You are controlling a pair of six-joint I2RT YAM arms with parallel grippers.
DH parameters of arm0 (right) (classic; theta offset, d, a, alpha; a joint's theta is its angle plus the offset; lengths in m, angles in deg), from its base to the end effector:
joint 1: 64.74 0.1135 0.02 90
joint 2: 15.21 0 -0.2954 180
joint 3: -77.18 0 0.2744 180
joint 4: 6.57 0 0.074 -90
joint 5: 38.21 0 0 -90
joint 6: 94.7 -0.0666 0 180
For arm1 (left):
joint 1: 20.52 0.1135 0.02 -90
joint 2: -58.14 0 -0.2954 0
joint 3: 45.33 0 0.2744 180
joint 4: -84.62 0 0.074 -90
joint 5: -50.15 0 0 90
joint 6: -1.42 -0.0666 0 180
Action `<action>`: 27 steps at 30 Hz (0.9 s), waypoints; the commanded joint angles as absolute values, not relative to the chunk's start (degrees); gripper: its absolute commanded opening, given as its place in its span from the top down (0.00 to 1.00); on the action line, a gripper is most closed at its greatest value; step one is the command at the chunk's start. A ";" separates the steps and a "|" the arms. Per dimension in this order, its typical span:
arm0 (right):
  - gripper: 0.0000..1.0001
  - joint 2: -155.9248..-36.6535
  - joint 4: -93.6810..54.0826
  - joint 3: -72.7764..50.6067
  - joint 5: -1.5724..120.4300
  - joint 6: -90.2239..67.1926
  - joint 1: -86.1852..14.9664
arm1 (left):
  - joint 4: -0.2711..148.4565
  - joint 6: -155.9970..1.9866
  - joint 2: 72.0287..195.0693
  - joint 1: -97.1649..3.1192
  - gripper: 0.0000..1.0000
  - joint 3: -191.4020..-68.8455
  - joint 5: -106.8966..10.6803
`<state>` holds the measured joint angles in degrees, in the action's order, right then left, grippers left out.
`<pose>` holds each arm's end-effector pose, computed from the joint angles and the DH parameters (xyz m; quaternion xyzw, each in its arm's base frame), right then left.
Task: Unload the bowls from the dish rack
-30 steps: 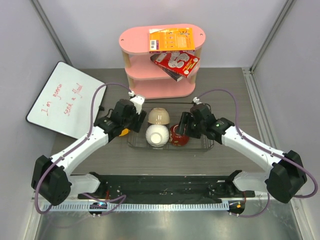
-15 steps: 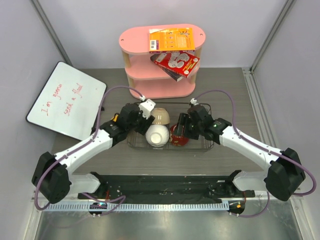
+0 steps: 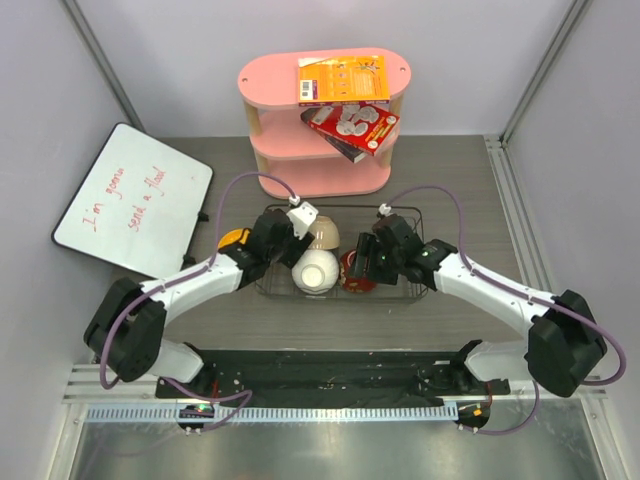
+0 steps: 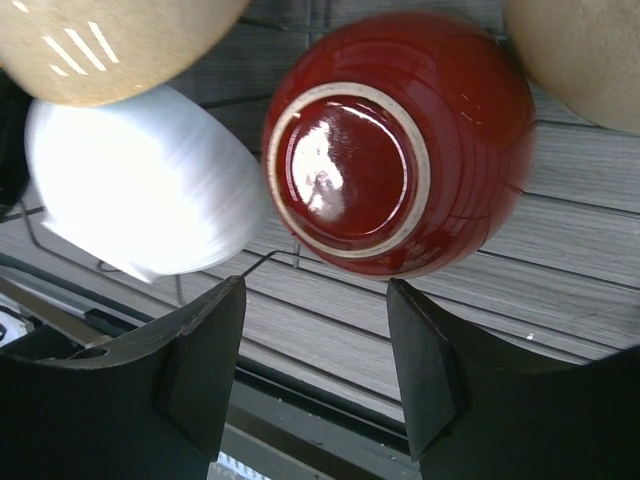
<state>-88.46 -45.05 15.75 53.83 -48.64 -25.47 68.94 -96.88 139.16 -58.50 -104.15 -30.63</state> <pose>0.2255 0.1874 0.2320 0.0323 0.9399 0.2379 0.2427 0.2732 -0.1997 0.2158 0.3194 0.8373 -0.0424 0.4418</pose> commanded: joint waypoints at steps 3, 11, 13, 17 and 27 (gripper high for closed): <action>0.38 -89.83 -43.28 17.61 54.95 -48.74 -25.01 | 79.81 -98.34 136.19 -59.02 0.34 -101.55 -31.06; 0.39 -93.42 -42.23 17.88 56.97 -48.03 -24.75 | 80.60 -98.61 138.57 -59.02 0.34 -102.69 -31.23; 0.41 -94.31 -42.23 17.79 57.24 -47.68 -24.48 | 83.14 -98.25 137.51 -59.02 0.34 -101.55 -31.85; 0.42 -95.71 -41.71 17.88 57.67 -47.50 -24.13 | 85.44 -98.17 137.33 -58.93 0.35 -99.88 -34.13; 0.63 -98.53 -41.26 17.35 58.82 -47.06 -23.96 | 85.96 -94.91 139.27 -59.11 0.61 -100.67 -39.58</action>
<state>-97.93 -43.63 17.74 57.77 -47.92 -24.33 80.31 -96.99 138.41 -58.48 -99.69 -35.60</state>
